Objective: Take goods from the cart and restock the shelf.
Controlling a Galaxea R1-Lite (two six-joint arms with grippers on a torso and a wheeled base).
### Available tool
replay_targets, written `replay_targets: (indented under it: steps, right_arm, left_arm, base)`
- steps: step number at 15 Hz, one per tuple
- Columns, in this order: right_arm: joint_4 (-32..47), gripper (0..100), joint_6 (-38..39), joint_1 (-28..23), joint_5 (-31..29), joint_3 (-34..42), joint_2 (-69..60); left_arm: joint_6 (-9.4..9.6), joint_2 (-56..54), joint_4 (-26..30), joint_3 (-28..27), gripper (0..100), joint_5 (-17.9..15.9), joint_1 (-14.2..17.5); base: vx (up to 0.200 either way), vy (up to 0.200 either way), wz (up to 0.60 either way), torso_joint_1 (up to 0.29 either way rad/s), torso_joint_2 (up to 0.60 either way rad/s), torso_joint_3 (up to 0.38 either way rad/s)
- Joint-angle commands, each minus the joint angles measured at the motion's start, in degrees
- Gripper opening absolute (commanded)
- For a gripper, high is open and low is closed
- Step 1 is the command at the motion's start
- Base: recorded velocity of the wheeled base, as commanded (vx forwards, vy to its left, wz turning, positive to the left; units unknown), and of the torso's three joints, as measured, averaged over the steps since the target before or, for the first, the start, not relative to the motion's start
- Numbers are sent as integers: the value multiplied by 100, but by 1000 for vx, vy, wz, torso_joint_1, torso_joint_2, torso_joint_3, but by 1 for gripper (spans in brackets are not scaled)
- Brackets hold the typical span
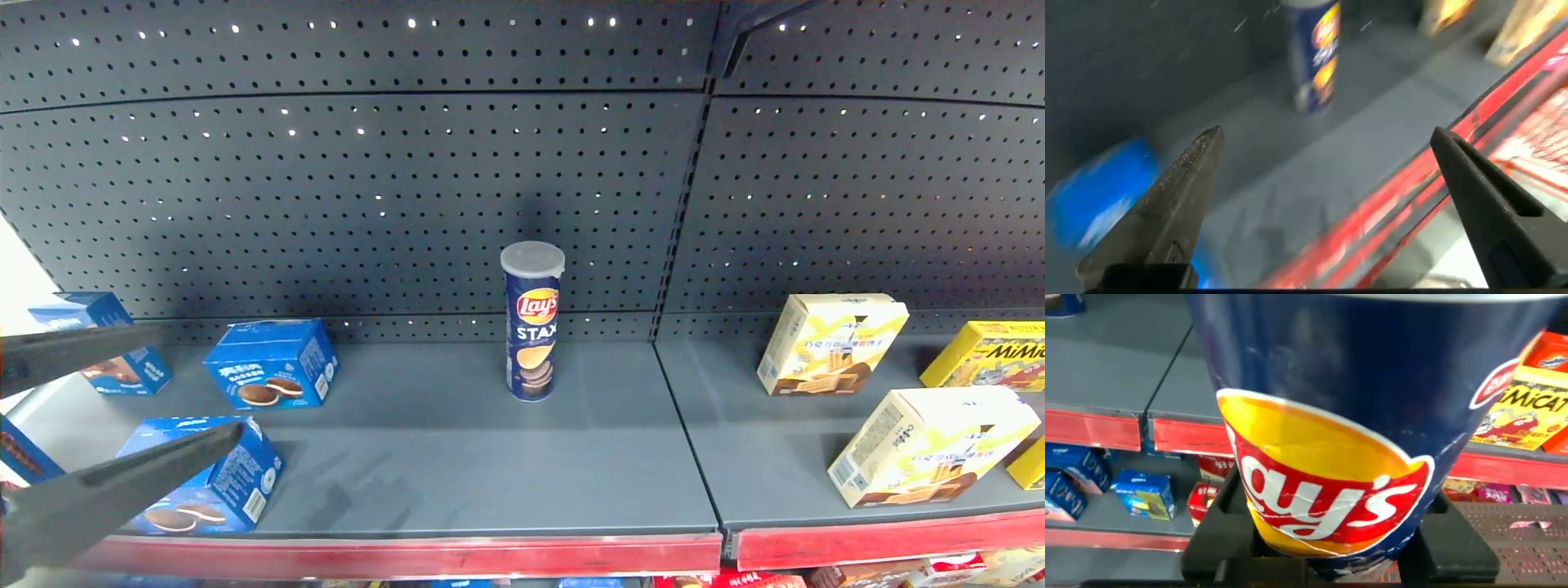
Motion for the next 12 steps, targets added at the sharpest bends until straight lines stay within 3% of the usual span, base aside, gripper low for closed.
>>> replay_targets:
  steps: [1,3,5,7,8,10,12]
  right_arm:
    - [-1,0,-1,-84,1,-33,-40]
    - [-1,0,-1,-93,-8,-50,-40]
    - [-1,0,-1,-172,-8,-68,-31]
    - [8,0,-1,-207,1,-50,-31]
    - [8,0,-1,-216,-8,-42,-31]
    - [8,0,-1,-216,-8,-50,-14]
    - [87,0,-1,-216,-8,-59,-5]
  left_arm:
    - [-23,1374,-1130,409,100,-517,-101]
    - [-32,1866,-1429,400,100,-623,-110]
    - [-261,2490,-1772,277,100,-1027,-31]
    - [-507,3272,-3046,251,100,-1572,153]
    - [-524,3377,-3205,242,100,-1695,180]
    - [-559,4309,-4286,-4,100,-2354,505]
    - [-559,4810,-4628,-294,100,-2618,663]
  base:
    - [0,0,0,0,0,0]
    - [0,0,0,0,0,0]
    - [0,0,0,0,0,0]
    - [0,0,0,0,0,0]
    - [0,0,0,0,0,0]
    - [0,0,0,0,0,0]
    - [0,0,0,0,0,0]
